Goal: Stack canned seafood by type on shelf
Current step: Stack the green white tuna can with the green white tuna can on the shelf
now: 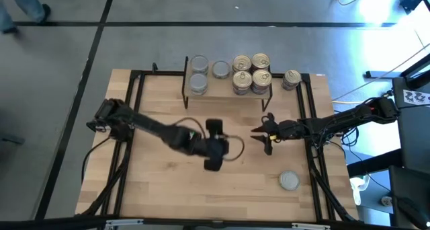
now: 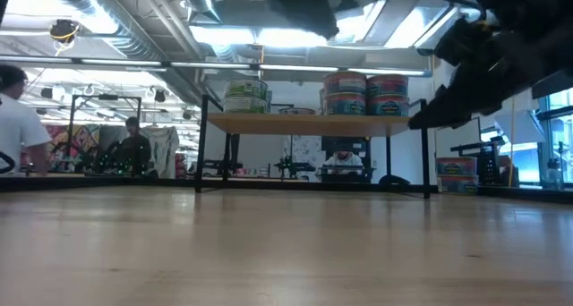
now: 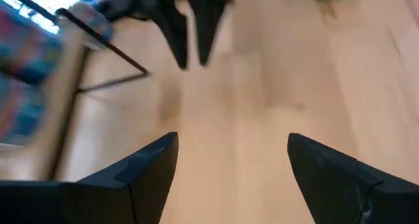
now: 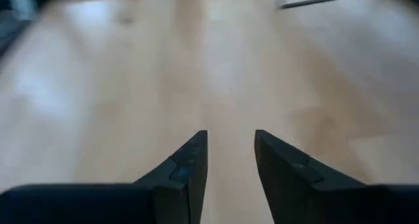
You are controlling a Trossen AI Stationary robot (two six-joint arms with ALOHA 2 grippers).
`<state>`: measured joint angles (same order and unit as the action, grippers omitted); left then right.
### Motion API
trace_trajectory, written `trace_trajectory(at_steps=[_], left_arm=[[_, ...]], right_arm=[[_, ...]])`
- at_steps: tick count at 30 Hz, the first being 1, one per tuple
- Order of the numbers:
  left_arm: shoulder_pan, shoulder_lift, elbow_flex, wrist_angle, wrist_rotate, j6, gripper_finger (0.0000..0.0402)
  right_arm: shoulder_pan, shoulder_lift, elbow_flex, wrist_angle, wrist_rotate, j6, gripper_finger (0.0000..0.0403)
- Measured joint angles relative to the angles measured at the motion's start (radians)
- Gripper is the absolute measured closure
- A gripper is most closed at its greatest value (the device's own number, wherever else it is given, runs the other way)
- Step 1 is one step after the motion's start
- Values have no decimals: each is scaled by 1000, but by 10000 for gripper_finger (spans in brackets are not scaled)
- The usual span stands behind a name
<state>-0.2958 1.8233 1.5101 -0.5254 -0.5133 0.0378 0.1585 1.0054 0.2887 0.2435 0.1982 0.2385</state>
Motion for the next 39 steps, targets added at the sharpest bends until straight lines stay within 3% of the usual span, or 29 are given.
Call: trace_trajectory(at_steps=[6,13,19,25,28,33,39], left_arm=[[-105,2,-188,183,-4,-147,116],[-176,2,-329,354,-7,-307,116],[-205,6,-391,483,-8,-394,116],[-218,7,-409,513,-8,-449,116],[-217,11,-409,506,-8,-421,116],[-215,10,-409,507,-8,-399,116],[-206,10,-409,508,-8,-270,116]], right_arm=[[75,0,90,-123,-211,77,276],[296,0,282,-497,-190,244,276],[518,0,390,-779,-221,628,276],[756,8,389,-864,-243,1047,276],[834,39,382,-897,-242,1178,276],[884,140,383,-885,-186,1211,276],[882,275,382,-854,-138,1107,276]])
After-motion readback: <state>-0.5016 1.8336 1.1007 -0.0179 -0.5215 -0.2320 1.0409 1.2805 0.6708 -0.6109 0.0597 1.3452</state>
